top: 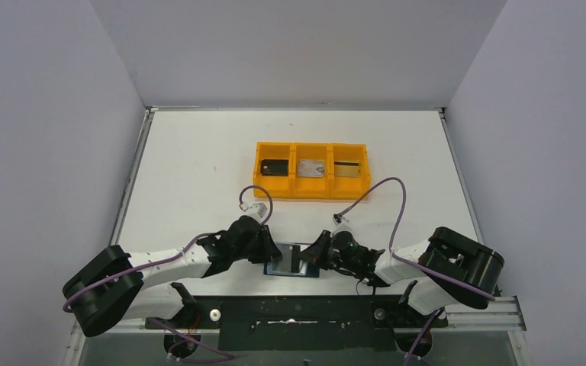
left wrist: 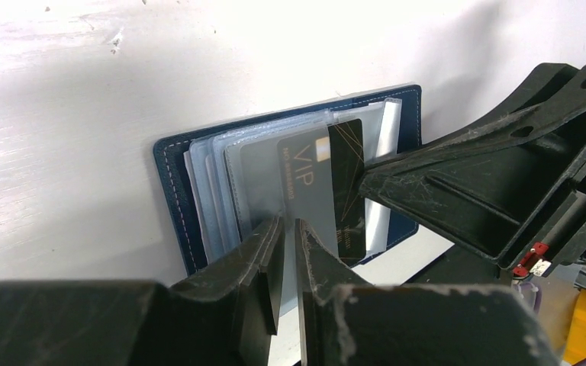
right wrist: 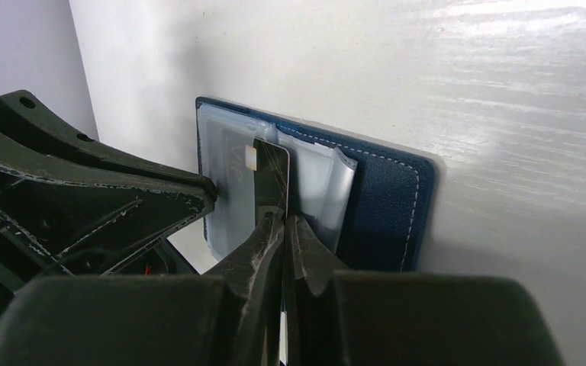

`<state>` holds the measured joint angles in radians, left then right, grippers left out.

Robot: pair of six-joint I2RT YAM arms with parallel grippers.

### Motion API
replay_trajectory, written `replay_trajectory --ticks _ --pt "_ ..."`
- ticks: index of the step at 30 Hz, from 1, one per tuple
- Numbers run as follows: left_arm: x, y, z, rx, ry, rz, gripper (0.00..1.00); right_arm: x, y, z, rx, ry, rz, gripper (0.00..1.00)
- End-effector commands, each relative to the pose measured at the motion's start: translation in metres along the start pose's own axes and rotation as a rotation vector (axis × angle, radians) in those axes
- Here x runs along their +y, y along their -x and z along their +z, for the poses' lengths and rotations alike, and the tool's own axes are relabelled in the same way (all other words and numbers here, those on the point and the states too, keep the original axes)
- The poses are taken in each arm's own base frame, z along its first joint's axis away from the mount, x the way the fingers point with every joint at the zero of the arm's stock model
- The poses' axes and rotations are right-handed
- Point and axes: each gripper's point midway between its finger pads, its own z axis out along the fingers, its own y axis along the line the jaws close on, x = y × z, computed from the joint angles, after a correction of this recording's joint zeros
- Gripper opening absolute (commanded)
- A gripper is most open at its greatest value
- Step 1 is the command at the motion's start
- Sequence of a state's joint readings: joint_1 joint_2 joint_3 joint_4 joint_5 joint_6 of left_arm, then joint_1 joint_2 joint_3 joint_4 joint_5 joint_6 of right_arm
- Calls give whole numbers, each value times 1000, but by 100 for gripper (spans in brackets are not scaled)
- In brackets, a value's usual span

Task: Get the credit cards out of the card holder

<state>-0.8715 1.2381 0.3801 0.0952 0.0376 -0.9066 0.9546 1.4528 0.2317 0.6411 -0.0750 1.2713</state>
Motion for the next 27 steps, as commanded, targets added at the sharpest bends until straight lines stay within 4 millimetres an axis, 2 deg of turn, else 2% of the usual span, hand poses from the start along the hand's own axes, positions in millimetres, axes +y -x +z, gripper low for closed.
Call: replay_trajectory --ticks 1,3,6,8,10,12,17,19,25,27 --pt "43 -13 -3 11 163 22 13 -11 11 -5 -51 -55 -4 0" --pt "41 -12 -4 5 153 18 12 -17 14 -10 -61 -65 -2 0" --pt "37 -13 -3 9 128 17 12 -14 16 -13 -58 -49 -18 0" --pt "35 -13 -3 13 118 24 12 -10 17 -12 -56 -39 -29 5" --pt "34 -13 -3 19 116 32 12 -2 18 -9 -53 -6 -23 14" --pt "33 -14 -3 23 111 31 12 3 17 -7 -55 17 1 17" --pt "33 -15 -2 21 102 24 10 1 16 -3 -61 37 45 23" --pt "35 -16 -2 24 110 25 9 4 14 -1 -49 48 47 23" --pt "45 -24 -2 37 123 20 7 -1 6 6 -18 11 15 16" --pt "45 -25 -2 40 126 22 6 3 6 5 -16 33 16 14"
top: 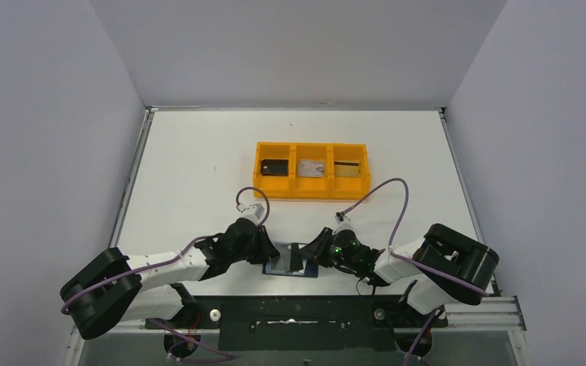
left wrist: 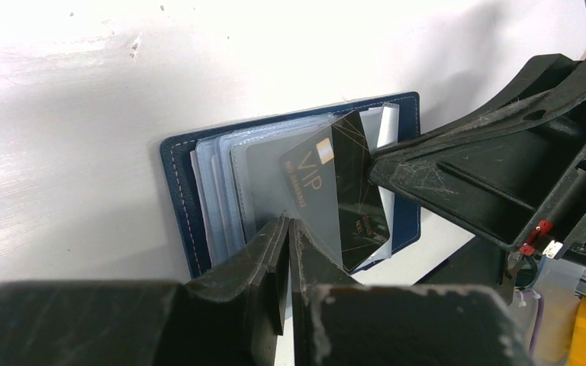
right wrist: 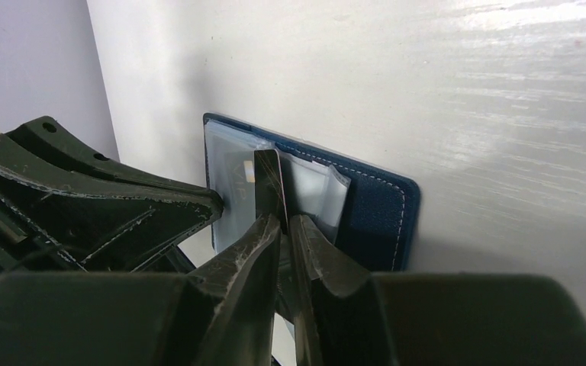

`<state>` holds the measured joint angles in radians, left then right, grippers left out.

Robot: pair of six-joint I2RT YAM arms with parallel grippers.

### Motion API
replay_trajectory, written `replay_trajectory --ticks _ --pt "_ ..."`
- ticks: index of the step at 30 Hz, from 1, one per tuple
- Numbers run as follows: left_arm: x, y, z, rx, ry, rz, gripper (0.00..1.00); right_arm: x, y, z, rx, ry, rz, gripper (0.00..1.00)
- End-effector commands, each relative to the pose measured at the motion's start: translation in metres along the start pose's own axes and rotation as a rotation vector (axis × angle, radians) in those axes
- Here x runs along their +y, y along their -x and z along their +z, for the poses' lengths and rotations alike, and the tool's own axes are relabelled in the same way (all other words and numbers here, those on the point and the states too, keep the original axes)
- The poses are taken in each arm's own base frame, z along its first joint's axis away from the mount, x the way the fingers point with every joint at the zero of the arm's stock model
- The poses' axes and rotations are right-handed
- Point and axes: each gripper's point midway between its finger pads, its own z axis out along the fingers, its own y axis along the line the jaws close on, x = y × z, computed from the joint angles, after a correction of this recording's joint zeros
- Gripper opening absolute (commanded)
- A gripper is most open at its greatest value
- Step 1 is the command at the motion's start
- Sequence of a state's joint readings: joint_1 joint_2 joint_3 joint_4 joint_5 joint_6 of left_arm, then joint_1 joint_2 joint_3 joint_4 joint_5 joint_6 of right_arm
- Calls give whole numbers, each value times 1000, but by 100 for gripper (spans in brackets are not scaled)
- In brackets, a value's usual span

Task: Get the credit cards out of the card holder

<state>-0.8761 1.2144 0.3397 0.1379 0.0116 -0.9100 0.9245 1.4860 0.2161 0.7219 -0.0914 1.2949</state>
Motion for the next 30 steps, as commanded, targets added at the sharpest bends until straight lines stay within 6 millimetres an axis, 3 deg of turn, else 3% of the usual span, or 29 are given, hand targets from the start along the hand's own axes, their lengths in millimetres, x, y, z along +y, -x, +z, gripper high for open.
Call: replay_trajectory --ticks 1,5,9,13,18,23,26,30 --pt "40 -25 -2 74 131 24 6 5 -1 2 2 23 -22 13" --pt "39 -24 -1 70 127 25 6 19 -1 -1 -1 92 -30 12" --pt "40 -25 0 79 137 29 5 23 -8 4 42 119 -63 20" --pt "47 -26 2 75 156 33 4 22 -13 10 55 126 -57 19" --pt "50 -30 2 90 169 29 3 23 -10 3 29 167 -17 13" --pt "52 -29 2 81 176 20 3 24 -12 1 52 160 -60 20" --pt "50 -28 2 80 174 16 3 34 -17 0 86 203 -83 23" --pt "50 -26 3 68 176 16 3 35 -18 8 98 203 -74 12"
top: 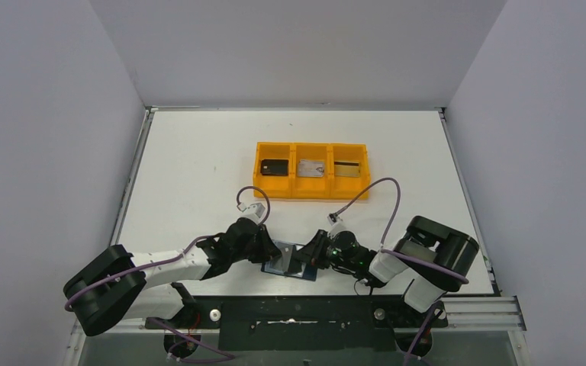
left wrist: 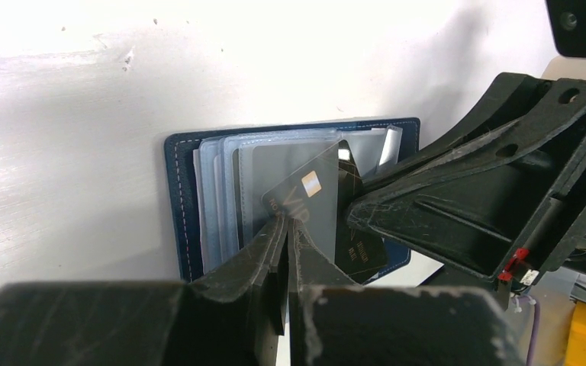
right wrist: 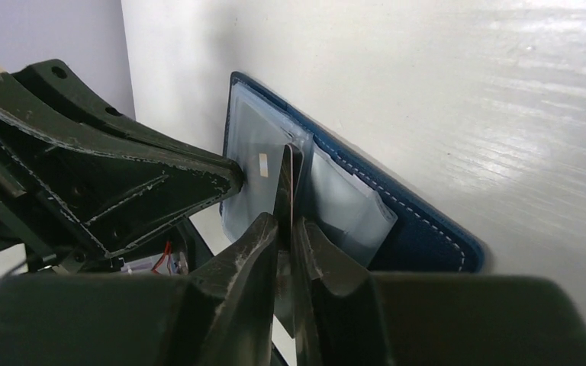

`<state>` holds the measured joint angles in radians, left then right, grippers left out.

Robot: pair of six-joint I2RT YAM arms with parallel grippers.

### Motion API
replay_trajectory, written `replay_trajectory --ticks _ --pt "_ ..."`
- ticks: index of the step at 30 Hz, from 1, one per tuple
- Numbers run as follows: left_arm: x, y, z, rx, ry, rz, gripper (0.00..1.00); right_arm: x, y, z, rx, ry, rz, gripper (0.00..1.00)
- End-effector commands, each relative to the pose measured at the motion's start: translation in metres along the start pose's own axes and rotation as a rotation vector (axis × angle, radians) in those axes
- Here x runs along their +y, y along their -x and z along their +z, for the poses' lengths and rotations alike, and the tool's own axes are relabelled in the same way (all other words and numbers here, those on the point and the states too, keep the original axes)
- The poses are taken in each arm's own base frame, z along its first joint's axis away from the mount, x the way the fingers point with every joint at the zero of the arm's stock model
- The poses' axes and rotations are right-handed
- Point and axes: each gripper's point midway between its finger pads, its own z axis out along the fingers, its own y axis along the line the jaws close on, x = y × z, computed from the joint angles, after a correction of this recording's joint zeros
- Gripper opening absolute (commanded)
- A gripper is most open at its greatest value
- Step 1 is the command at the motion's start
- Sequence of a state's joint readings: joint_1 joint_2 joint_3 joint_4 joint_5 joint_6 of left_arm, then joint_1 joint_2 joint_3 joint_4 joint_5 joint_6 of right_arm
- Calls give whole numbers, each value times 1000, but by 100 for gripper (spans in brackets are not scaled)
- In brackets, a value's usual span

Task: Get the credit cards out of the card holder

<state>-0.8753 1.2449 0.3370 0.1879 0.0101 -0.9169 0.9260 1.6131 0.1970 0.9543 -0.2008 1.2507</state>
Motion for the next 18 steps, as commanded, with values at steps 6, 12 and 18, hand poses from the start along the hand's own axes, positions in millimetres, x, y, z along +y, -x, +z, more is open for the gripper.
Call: replay_trajectory --ticks 6,12,18 --pt "53 -27 -3 73 196 15 3 8 10 -9 -42 65 43 1" --pt "52 -24 -6 59 195 13 2 -8 21 -27 -92 12 70 0" --pt "38 -13 -7 37 163 16 4 13 43 -33 -145 24 12 0"
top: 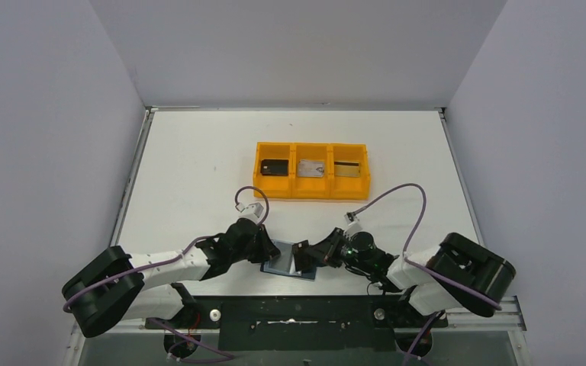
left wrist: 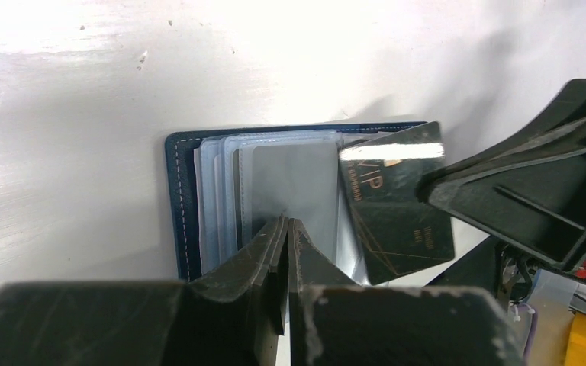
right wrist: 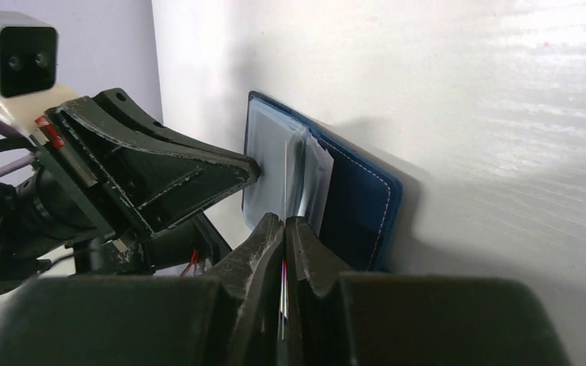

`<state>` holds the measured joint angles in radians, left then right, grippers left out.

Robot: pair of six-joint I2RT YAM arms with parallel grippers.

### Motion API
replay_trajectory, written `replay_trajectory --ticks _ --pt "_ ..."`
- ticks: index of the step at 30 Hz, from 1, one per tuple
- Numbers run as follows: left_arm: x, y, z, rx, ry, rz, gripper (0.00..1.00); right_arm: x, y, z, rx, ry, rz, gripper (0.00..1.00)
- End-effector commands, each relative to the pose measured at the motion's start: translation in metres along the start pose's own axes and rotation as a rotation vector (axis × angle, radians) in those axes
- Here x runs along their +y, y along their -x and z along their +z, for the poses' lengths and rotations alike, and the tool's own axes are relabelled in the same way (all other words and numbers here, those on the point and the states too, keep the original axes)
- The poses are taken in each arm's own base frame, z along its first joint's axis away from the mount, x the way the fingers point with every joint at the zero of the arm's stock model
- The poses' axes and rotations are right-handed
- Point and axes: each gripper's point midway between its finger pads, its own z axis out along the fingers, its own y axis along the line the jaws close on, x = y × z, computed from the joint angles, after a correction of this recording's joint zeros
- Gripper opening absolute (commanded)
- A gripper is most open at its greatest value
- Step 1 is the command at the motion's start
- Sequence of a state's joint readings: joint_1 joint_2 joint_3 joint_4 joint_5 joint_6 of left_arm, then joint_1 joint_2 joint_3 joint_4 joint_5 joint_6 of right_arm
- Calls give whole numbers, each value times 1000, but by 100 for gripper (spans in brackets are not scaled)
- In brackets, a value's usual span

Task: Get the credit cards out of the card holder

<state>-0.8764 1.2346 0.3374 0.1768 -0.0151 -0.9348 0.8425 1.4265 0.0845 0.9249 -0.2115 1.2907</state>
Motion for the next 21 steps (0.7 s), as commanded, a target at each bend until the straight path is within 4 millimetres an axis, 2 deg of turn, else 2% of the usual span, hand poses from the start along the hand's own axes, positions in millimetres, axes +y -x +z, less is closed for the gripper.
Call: replay_trajectory --ticks 1,4,8,13,18,21 --pt "32 -13 -6 49 134 36 6 19 25 -1 -76 -16 -79 0" --pt "13 1 -9 10 88 47 15 35 50 -10 -161 -65 -178 0" --pt "1 25 -16 -57 87 83 27 45 87 -37 -330 -149 -264 0" --pt "-5 52 -34 -137 109 101 49 88 118 -58 -480 -56 -431 0" --pt "9 87 -58 -216 178 111 64 116 141 -50 -512 -98 -714 0" --pt "19 110 -72 -244 187 66 73 143 149 -38 -500 -78 -888 0"
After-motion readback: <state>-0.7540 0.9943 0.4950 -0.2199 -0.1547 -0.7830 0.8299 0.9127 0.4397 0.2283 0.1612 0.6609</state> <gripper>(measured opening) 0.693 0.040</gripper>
